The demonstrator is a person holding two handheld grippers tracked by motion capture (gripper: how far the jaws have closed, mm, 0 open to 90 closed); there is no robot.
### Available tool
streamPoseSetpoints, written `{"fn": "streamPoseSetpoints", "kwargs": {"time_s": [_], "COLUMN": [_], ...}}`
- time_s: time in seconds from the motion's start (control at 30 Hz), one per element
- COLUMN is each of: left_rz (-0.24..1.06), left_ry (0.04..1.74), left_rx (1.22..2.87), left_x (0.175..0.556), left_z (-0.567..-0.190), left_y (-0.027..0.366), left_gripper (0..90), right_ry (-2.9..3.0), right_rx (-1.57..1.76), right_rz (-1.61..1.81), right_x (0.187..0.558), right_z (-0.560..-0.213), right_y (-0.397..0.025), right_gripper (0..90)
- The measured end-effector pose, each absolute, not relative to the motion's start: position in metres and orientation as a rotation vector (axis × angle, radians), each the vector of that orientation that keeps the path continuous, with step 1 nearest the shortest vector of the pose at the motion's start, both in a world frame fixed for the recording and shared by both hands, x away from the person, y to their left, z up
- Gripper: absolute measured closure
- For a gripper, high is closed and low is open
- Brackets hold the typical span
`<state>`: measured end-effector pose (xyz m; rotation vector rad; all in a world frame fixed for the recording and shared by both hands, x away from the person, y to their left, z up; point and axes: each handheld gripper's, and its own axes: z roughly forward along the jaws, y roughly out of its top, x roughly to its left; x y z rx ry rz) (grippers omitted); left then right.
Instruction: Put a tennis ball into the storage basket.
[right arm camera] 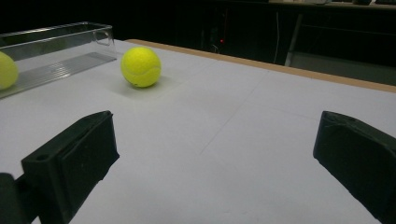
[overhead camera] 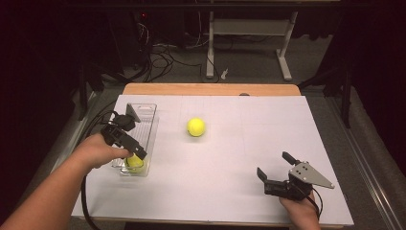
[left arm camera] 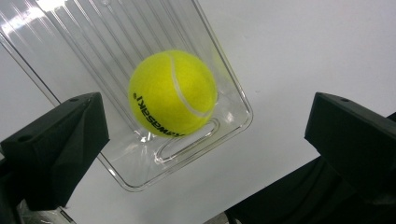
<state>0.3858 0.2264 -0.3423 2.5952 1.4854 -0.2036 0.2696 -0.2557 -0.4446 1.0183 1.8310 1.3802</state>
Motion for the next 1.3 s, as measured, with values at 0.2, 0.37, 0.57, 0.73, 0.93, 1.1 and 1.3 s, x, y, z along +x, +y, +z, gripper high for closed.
{"fn": "streamPoseSetpoints", "kwargs": {"time_s": [0.2, 0.37, 0.57, 0.73, 0.93, 1.1, 1.3], "left_rz": [-0.204, -0.21, -0.209, -0.207, -0.208, -0.21, -0.216], "left_ry": [1.49, 1.488, 1.478, 1.475, 1.455, 1.439, 1.399], "left_rx": [2.591, 2.581, 2.58, 2.581, 2.608, 2.618, 2.631], "left_x": [0.385, 0.385, 0.384, 0.383, 0.383, 0.383, 0.382], "left_z": [-0.339, -0.339, -0.339, -0.338, -0.339, -0.34, -0.339], "left_y": [0.223, 0.222, 0.218, 0.215, 0.206, 0.197, 0.184], "left_gripper": [0.7, 0.7, 0.6, 0.7, 0.7, 0.7, 0.7], "right_ry": [1.831, 1.832, 1.828, 1.83, 1.83, 1.831, 1.831], "right_rx": [1.024, 1.018, 1.019, 1.019, 1.018, 1.018, 1.016], "right_rz": [1.382, 1.382, 1.383, 1.383, 1.385, 1.384, 1.384], "right_x": [0.27, 0.269, 0.269, 0.269, 0.269, 0.27, 0.27], "right_z": [-0.445, -0.445, -0.444, -0.445, -0.445, -0.445, -0.445], "right_y": [-0.256, -0.255, -0.255, -0.255, -0.255, -0.255, -0.254], "right_gripper": [0.3, 0.3, 0.3, 0.3, 0.3, 0.3, 0.3]}}
